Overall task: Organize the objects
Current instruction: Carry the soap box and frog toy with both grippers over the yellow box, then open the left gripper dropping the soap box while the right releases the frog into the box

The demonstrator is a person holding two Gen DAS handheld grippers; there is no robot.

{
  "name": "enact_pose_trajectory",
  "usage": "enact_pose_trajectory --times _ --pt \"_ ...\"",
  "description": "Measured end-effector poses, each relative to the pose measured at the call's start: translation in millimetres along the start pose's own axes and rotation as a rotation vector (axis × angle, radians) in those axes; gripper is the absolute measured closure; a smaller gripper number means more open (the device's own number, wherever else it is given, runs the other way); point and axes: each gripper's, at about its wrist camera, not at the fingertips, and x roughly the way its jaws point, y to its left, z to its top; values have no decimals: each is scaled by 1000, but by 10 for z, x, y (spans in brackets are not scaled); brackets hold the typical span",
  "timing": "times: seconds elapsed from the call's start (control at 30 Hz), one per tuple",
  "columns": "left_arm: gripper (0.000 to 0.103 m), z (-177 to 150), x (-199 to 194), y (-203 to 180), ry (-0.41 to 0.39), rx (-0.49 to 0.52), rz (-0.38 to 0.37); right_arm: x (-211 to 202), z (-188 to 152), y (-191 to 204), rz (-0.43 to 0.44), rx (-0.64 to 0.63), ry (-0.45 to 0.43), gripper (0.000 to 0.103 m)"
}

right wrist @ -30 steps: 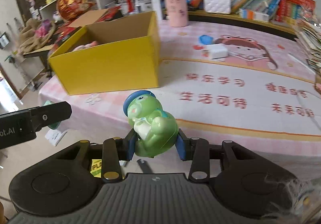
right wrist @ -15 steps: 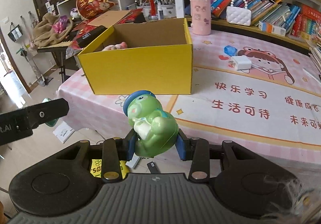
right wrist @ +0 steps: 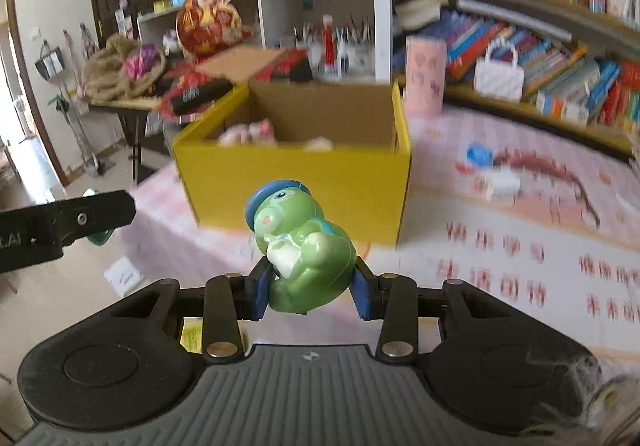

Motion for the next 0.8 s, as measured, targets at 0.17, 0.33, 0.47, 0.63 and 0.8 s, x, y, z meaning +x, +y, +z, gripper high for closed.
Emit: enact_pose_trajectory --times 0.17,0.33,0.47,0.63,0.8 --pt "34 333 266 -46 -57 15 21 225 464 -173 -14 40 -83 65" --pt "34 539 696 -168 -57 43 35 541 889 -361 -16 70 -125 65" --pt "34 561 1093 -274 -6 78 56 898 1124 -454 5 61 -97 65" --pt "34 492 1494 -308 75 90 96 1424 1240 -503 33 47 -12 64" --pt "33 438 1656 -300 123 98 107 1836 1251 -586 49 50 78 63"
